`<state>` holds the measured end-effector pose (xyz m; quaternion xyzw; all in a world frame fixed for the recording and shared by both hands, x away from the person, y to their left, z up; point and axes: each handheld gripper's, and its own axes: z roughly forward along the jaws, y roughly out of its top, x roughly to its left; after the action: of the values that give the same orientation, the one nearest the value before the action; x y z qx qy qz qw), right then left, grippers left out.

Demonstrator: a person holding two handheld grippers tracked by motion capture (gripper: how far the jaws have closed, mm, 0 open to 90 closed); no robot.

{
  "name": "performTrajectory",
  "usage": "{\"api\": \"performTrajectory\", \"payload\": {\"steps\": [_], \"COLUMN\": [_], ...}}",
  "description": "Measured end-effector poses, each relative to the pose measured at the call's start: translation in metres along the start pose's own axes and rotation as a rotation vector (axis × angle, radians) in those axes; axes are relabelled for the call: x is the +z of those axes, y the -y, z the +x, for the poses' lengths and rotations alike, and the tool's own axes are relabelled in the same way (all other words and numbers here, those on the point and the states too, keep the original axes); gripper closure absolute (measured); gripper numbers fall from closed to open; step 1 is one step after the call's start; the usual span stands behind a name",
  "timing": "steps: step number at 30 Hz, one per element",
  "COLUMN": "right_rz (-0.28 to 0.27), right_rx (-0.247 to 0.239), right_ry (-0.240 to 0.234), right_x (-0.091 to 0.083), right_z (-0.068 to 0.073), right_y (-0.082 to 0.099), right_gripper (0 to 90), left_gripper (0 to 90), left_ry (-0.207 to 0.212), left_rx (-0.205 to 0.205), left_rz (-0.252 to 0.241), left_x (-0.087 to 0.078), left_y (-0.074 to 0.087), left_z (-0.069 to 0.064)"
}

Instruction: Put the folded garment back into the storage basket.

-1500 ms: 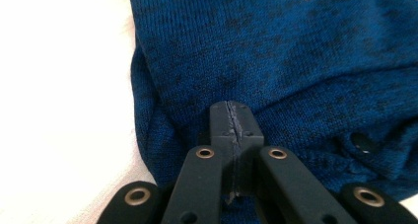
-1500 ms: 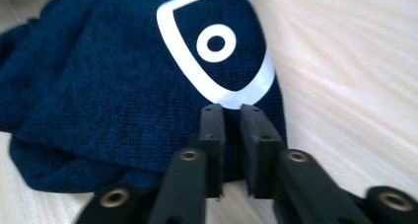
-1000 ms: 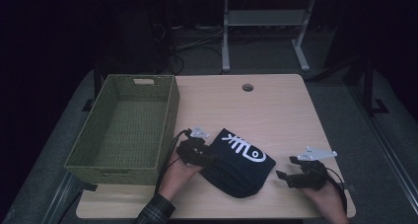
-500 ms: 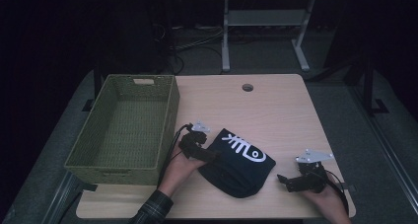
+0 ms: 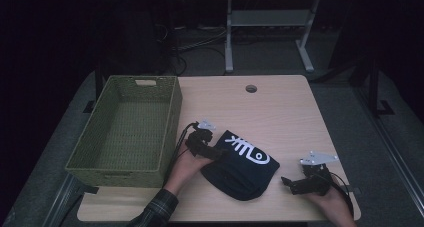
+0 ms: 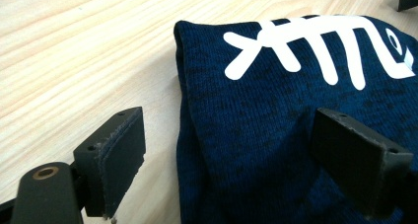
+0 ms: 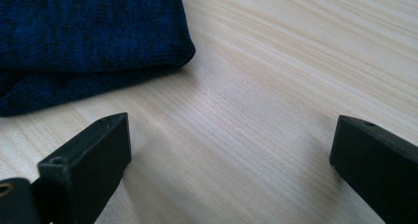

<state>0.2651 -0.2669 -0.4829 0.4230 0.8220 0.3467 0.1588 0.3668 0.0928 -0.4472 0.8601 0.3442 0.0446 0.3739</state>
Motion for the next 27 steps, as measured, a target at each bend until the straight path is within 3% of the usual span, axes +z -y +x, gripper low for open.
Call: {"api": "performTrajectory", "payload": {"steps": [7,12,16,18,20,21,27], "right_rz": [0.001,0.001,0.001,0.000,0.001,0.001,0.000], "right_rx": [-0.005,-0.005,-0.005,-0.002,-0.004,-0.004,-0.001], "right_ry": [-0.005,-0.005,-0.005,-0.005,-0.004,-0.004,-0.004], "right_x": [0.001,0.001,0.001,0.001,0.001,0.001,0.001], "right_z": [-0.001,-0.001,-0.001,0.000,0.000,0.000,0.000], "right_y": [-0.001,-0.001,-0.001,-0.001,-0.001,-0.001,-0.001], "right_gripper": [1.8,1.8,1.8,1.8,1.8,1.9,1.9], "left_gripper": [13.8,13.8,14.4,23.0,26.0,33.2,44.4], "left_ry": [0.024,0.024,0.016,0.030,0.048,0.062,0.093], "left_rx": [0.008,0.000,0.021,0.032,0.033,0.038,0.047], "left_rz": [0.049,0.061,0.071,0.068,0.056,0.053,0.045], "left_x": [0.011,0.015,0.015,0.014,0.014,0.013,0.012], "left_y": [0.005,0.008,0.008,0.008,0.009,0.010,0.012], "left_z": [0.002,0.001,0.000,-0.001,-0.002,-0.002,-0.002]}}
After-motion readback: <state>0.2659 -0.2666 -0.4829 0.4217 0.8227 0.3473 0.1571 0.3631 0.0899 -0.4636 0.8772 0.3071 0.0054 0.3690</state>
